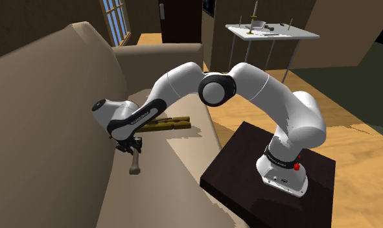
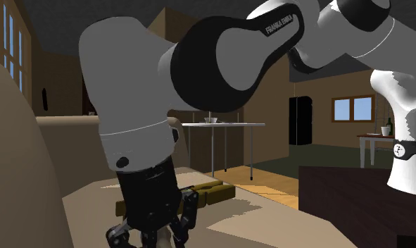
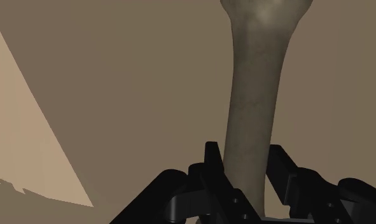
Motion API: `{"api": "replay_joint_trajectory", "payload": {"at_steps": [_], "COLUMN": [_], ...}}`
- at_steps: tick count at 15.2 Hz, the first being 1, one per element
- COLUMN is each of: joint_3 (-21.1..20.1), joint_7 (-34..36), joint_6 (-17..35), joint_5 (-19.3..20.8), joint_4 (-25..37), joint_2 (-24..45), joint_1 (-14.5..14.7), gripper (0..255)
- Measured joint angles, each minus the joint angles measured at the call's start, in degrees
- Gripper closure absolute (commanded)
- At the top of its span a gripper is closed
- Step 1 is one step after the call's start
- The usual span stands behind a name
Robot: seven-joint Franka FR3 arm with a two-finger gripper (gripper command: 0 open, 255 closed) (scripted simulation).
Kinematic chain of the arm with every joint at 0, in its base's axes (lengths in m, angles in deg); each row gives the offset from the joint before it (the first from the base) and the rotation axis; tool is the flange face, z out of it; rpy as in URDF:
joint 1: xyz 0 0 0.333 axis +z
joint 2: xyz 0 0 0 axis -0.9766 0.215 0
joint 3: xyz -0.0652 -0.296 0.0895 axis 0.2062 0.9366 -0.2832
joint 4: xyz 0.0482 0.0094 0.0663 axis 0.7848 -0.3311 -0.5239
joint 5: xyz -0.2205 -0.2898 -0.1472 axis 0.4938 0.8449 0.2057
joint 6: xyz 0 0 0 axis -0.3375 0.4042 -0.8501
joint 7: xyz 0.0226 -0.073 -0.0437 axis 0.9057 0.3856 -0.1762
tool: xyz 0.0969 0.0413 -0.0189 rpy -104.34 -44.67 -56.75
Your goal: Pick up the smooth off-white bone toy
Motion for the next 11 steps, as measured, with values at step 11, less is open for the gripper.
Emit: {"api": "replay_joint_trajectory", "payload": {"at_steps": [11], "joint_3": [-1.20], "joint_7": [-0.16], "joint_6": [-3.24], "joint_5": [-1.00], "joint_4": [-2.88], "joint_2": [-5.98], "joint_1": [-1.04], "gripper": [255]}}
